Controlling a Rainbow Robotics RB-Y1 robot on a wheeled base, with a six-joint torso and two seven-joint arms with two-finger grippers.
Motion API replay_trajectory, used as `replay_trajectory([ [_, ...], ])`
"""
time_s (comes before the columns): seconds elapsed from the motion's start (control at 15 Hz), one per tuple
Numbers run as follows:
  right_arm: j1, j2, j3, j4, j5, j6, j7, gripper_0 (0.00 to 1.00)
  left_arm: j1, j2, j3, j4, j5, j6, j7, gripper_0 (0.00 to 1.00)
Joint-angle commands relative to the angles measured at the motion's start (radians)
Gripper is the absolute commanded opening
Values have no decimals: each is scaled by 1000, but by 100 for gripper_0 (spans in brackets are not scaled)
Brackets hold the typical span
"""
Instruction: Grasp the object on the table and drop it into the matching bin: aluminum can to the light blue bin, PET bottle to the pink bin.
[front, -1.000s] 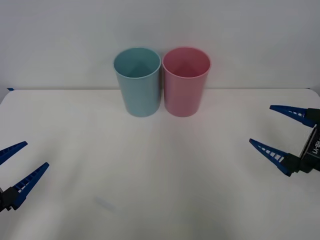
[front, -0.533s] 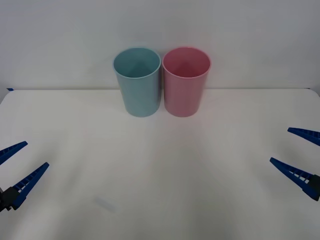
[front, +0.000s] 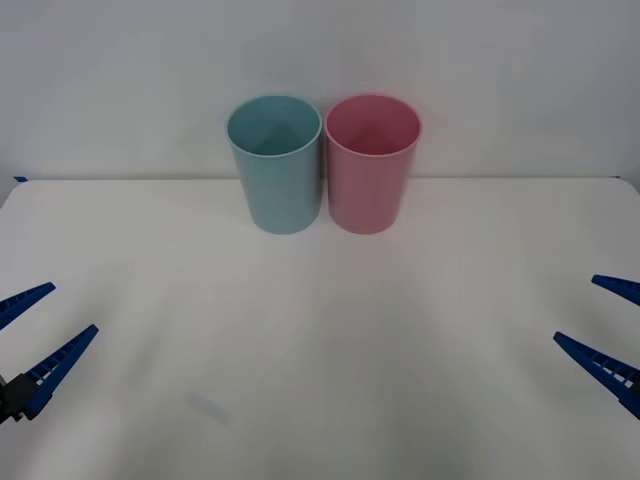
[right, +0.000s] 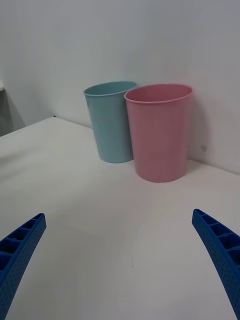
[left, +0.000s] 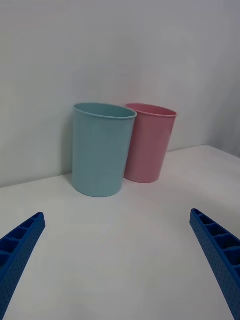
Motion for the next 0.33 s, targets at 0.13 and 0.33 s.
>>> replay_trajectory([
  [0.13,0,21,5,2,-1,0,-1,100,0,0,0,0,0,0,0,100],
  [0.33,0,21,5,2,-1,0,-1,100,0,0,0,0,0,0,0,100],
])
